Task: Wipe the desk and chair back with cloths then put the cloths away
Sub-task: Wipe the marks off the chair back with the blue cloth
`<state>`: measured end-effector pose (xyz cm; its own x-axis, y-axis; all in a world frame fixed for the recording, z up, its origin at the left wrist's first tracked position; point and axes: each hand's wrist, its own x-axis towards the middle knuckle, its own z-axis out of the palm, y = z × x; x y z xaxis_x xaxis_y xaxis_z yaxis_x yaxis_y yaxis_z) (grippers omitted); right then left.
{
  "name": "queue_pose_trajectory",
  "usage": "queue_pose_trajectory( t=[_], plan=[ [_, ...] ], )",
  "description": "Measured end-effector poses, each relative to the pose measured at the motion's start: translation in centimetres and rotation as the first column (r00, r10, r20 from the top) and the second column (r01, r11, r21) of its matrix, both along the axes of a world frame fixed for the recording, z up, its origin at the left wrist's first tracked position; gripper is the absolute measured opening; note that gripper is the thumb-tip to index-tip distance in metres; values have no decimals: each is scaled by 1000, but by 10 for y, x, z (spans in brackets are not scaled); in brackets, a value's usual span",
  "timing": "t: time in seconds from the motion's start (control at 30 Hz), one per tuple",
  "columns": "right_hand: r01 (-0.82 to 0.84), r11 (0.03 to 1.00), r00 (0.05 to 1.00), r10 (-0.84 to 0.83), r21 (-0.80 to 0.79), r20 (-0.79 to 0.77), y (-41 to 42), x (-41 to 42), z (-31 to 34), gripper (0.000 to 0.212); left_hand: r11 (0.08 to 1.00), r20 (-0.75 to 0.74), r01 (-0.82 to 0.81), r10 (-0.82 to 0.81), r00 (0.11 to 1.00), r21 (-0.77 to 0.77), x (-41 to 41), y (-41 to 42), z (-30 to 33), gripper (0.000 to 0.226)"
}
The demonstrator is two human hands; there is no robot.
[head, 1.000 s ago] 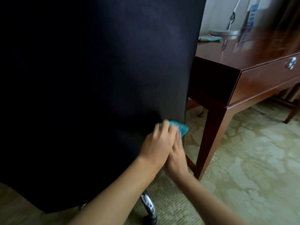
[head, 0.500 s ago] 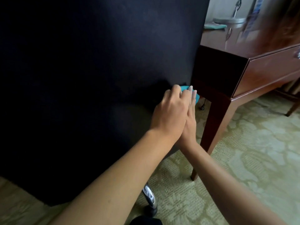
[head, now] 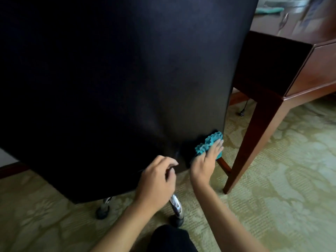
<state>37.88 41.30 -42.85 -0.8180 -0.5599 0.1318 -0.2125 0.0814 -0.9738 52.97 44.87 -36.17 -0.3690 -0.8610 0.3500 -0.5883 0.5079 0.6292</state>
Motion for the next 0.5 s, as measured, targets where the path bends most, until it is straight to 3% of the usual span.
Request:
queue_pose_trajectory(
  t=[0.1, 0.17, 0.23, 0.33, 0.4, 0.5],
  plan=[
    [102, 995, 987, -101, 4, 123, -12, 0, 13, 70, 921, -146, -221, 279, 949, 322, 45, 2, -19, 20],
    [133, 991, 982, -131, -9, 138, -14, 9, 10, 67, 755, -114, -330, 468, 876, 567, 76, 7, -38, 12],
    [109, 994, 985, -109, 5, 137, -11, 29, 3, 67, 558, -128, -393, 678, 724, 731, 106, 10, -50, 5],
    [-15, 1000, 999, 16, 6, -45, 7, 69, -11, 74, 339, -148, -435, 897, 416, 834, 147, 6, -58, 11],
    [-100, 995, 980, 103, 29, -172, 17, 78, -19, 80, 272, -147, -480, 948, 281, 834, 167, 1, -59, 13],
    [-88, 996, 988, 92, 32, -123, 10, 54, -7, 78, 272, -166, -452, 951, 259, 849, 185, -8, -57, 71]
  ],
)
